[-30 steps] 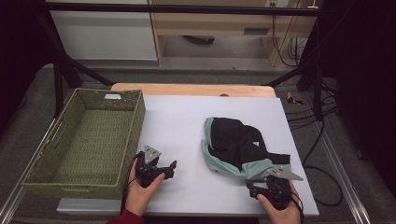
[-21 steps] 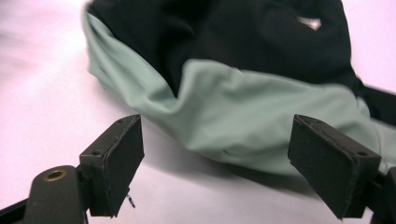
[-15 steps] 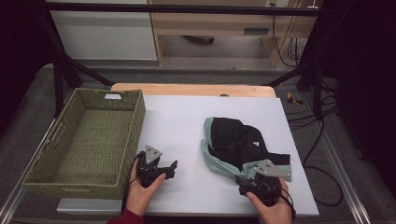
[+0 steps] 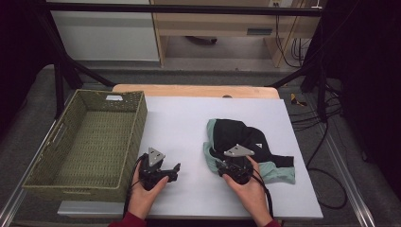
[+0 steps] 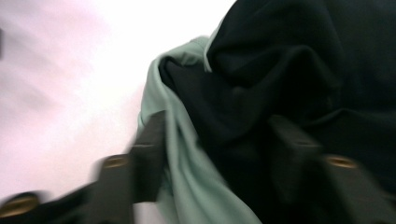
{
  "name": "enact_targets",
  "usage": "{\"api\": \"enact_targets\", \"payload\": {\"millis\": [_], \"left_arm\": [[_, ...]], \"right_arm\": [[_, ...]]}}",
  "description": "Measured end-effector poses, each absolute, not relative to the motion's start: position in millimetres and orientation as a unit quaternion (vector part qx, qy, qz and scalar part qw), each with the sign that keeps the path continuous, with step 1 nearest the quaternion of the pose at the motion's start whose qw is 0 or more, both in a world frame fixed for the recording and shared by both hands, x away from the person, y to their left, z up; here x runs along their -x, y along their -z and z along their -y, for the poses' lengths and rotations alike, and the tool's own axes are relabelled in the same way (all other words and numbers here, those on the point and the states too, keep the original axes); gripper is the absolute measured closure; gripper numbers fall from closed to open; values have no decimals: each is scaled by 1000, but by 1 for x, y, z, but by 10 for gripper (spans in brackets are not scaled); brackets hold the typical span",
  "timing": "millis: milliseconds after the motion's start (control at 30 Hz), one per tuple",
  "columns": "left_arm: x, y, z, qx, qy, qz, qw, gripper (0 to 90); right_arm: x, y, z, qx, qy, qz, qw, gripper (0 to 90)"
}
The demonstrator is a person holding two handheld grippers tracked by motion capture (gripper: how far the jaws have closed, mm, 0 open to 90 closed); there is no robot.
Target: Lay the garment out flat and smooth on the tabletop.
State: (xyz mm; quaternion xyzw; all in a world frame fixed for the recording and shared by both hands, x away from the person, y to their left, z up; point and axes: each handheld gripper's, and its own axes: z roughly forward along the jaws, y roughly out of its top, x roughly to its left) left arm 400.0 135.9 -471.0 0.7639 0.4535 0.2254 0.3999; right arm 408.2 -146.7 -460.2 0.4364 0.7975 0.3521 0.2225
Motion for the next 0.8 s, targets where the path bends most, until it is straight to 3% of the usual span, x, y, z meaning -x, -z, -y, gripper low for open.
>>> {"api": "enact_targets", "payload": {"millis": [100,167,800], "left_arm": [[-400,471,-136,-764,-225,-454,400,140],[-401,471,-136,-765,-225,-453,399,140],[-401,470,-139,-760,-230,-459,399,142]], "right_arm": [[-407,464,145,-431,-361,-798,217,711],[-403,463,145,-424,-373,-798,211,767],[-349,454,124,-305,-419,-847,119,790]]}}
